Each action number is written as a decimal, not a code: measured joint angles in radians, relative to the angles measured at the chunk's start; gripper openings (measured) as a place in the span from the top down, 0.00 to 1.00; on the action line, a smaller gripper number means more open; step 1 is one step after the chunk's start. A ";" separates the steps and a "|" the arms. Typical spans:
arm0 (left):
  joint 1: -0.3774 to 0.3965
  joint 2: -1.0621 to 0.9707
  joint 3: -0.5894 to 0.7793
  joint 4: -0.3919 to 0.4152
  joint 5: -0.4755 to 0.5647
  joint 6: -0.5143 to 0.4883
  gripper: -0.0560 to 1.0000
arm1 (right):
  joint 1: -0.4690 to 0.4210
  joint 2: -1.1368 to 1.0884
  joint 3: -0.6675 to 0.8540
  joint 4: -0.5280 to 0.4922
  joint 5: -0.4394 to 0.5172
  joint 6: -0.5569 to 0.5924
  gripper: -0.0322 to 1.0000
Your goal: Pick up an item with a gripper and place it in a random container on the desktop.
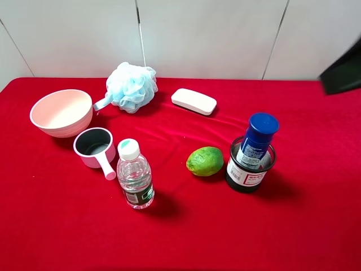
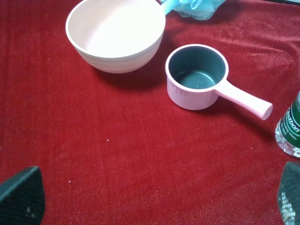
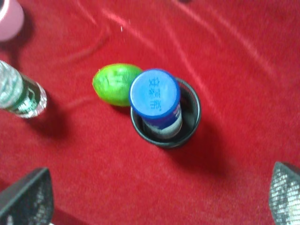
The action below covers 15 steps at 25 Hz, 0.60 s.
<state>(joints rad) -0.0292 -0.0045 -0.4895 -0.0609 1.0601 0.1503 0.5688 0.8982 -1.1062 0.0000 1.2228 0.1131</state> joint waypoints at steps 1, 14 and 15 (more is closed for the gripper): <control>0.000 0.000 0.000 0.000 0.000 0.000 0.01 | 0.000 -0.022 0.000 0.000 0.000 0.000 0.30; 0.000 0.000 0.000 0.000 0.000 0.000 0.01 | -0.117 -0.365 0.204 0.000 0.001 0.003 0.30; 0.000 0.000 0.000 0.000 0.000 0.000 0.01 | -0.147 -0.387 0.227 -0.006 0.001 0.003 0.30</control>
<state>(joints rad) -0.0292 -0.0045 -0.4895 -0.0609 1.0601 0.1503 0.4218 0.5112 -0.8797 -0.0058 1.2240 0.1159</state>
